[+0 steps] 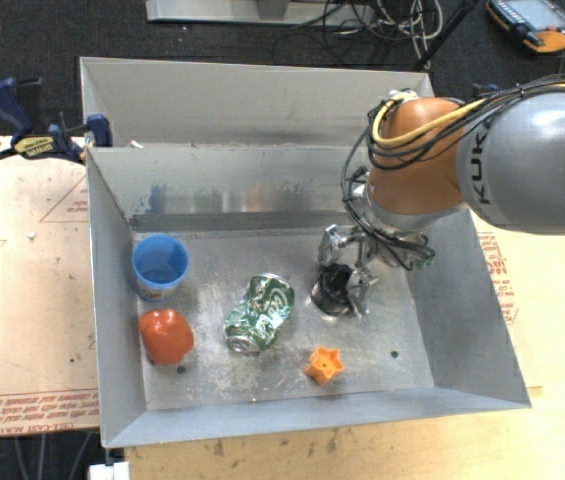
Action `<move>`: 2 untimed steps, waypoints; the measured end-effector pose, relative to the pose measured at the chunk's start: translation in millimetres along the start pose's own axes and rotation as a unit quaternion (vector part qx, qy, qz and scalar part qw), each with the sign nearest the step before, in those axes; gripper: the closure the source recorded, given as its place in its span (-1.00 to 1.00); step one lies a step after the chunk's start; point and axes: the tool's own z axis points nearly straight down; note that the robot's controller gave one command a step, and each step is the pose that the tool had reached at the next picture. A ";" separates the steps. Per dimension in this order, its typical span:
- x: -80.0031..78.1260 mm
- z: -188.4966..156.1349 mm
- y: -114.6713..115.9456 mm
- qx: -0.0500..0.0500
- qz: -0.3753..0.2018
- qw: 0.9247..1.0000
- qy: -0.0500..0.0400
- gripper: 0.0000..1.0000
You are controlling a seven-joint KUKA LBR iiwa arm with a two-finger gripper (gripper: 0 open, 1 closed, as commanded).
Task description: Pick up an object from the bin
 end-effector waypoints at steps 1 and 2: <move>1.8 -15.6 1.7 -0.005 0.001 1.000 0.008 1.00; -1.0 -27.6 0.2 -0.003 0.001 1.000 0.005 1.00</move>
Offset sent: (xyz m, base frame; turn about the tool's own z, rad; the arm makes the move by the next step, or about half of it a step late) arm -0.0001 0.0001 0.0355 0.0001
